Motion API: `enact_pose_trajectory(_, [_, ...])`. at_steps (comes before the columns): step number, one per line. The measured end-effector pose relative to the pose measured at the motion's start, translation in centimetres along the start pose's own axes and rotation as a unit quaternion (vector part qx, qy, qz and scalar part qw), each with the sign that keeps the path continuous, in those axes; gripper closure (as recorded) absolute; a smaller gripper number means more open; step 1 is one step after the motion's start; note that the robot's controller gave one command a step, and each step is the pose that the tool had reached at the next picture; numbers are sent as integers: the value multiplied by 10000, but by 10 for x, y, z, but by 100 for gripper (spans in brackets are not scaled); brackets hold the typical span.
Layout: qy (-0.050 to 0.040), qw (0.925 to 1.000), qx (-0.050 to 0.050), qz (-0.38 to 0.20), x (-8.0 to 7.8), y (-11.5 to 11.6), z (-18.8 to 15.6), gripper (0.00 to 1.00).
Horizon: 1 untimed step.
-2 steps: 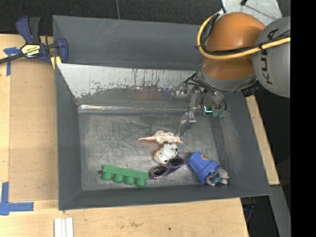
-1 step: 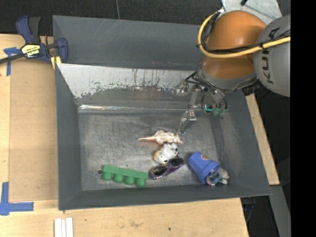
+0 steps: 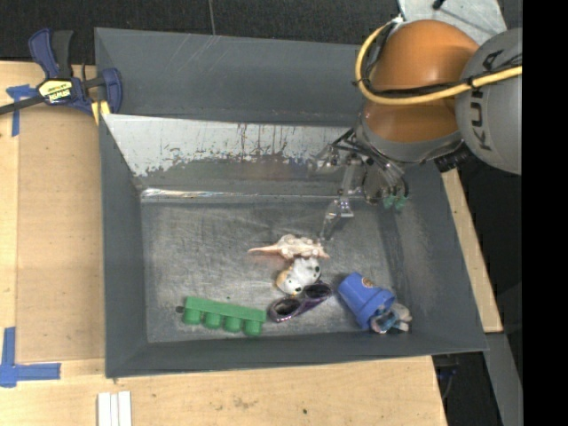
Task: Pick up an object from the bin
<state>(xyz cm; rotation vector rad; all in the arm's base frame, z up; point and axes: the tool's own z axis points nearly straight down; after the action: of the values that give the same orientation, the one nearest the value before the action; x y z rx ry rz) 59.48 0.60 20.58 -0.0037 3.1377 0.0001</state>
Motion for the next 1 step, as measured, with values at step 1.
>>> enact_pose_trajectory(1, [0,9994,0,-340,23,4,24,0])
